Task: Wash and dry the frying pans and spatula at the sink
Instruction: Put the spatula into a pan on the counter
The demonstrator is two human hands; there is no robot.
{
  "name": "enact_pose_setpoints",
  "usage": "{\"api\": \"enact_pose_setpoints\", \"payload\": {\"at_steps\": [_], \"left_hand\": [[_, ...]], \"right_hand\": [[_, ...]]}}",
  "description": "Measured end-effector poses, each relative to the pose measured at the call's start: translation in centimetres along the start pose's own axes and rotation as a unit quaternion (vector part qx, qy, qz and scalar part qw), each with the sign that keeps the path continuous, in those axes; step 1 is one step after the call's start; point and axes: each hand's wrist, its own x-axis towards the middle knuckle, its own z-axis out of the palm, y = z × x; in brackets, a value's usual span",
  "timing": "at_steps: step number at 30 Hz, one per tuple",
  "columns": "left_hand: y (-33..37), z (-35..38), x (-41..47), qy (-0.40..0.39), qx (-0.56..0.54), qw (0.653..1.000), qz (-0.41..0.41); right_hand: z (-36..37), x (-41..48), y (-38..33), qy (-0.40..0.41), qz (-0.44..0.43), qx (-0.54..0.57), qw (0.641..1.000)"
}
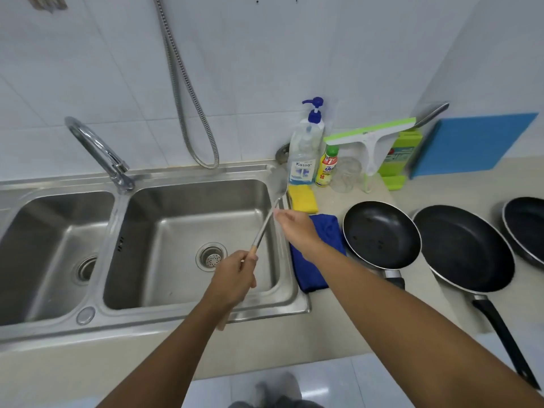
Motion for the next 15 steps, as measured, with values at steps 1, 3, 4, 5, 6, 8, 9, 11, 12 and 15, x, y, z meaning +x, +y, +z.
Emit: {"api": "enact_pose_setpoints", "payload": {"at_steps": [1,3,4,5,6,8,9,11,12,15], "left_hand": [[0.4,0.3,0.0,-0.003,0.006,1.0,0.015],[1.1,0.8,0.1,-0.014,0.019,0.999,0.041],[1.4,1.0,0.0,-0.025,0.024,0.998,0.05],[1.8,1.2,0.0,-0.041,0.026,0.997,0.054],[2.2,1.4,-0.2,-0.06,0.022,0.997,0.053],[3.0,1.8,-0.3,-0.116,-0.008,0.993,0.032],[3.5,2.1,-0.4,-0.148,-0.028,0.988,0.014],[4.3,3.0,-0.6,-0.204,-0.048,0.978,-0.009],[4.8,3.7,-0.7,-0.224,-0.048,0.973,-0.01],[7.2,6.9,-0.6,-0.266,-0.038,0.963,-0.004]], "right_hand": [[0.1,0.2,-0.6,-0.008,0.025,0.047,0.999],[-0.1,0.3,-1.3,-0.009,0.066,0.162,0.985],[-0.5,0.1,-1.6,-0.008,0.079,0.211,0.974],[-1.1,-0.1,-1.7,-0.006,0.086,0.25,0.964],[-1.8,-0.5,-1.9,-0.005,0.088,0.278,0.956],[-3.7,-1.1,-2.0,0.006,0.083,0.322,0.943],[-4.8,-1.2,-1.9,0.016,0.08,0.338,0.937],[-7.3,-1.6,-1.1,0.04,0.08,0.358,0.93],[-8.7,-1.8,-0.6,0.054,0.078,0.362,0.927],[-13.1,-2.4,1.3,0.088,0.06,0.349,0.931]]}}
